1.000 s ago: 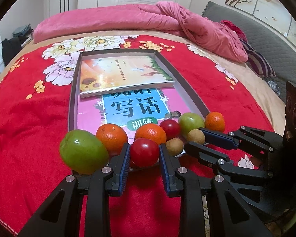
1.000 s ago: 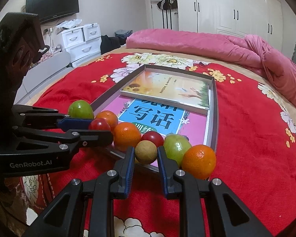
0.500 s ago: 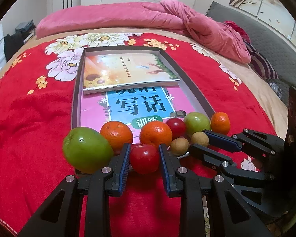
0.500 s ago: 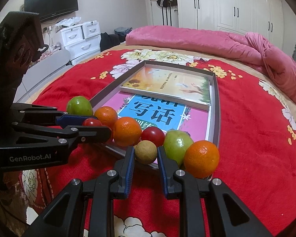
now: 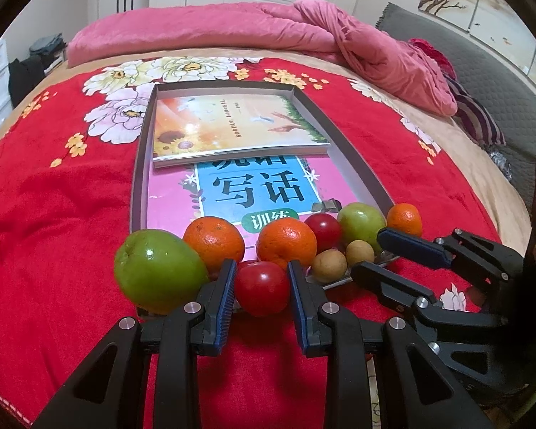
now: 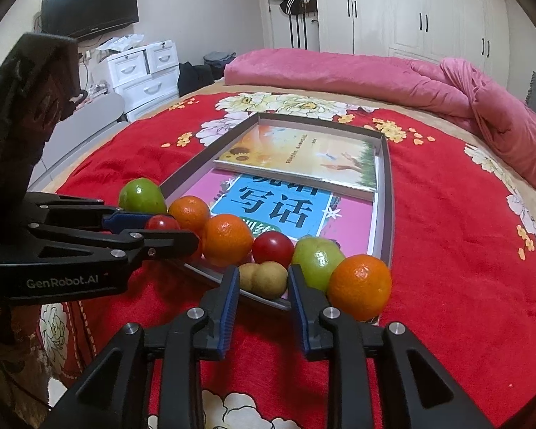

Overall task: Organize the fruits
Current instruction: 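Carry the cherry tomato into the tray with the left tool while the right tool carries its brown fruit, then open both tools to release the fruits in the tray and pull back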

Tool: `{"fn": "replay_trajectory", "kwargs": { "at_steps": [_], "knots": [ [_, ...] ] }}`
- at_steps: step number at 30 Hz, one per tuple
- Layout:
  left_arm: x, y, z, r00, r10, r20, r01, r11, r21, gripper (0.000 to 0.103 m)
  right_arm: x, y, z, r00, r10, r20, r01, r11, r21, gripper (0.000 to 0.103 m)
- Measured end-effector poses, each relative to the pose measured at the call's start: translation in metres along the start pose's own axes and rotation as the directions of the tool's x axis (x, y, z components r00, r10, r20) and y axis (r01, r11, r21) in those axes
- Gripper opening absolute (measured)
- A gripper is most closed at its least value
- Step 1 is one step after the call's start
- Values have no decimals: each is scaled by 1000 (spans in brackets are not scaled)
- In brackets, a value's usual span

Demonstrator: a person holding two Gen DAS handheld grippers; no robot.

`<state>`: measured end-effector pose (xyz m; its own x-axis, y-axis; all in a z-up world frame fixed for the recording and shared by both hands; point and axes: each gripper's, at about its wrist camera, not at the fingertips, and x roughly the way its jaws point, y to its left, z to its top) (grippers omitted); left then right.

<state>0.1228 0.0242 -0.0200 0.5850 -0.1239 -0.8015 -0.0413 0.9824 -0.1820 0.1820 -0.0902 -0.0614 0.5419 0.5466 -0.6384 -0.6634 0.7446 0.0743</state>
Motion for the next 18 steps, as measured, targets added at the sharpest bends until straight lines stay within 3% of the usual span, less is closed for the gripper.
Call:
{"fn": "replay_trajectory", "kwargs": {
  "at_steps": [18],
  "knots": [
    [2, -3, 0, 1000, -9, 8, 9, 1000, -5, 31, -9, 3, 1, 999, -19, 30, 20, 1000, -13, 41]
  ]
}}
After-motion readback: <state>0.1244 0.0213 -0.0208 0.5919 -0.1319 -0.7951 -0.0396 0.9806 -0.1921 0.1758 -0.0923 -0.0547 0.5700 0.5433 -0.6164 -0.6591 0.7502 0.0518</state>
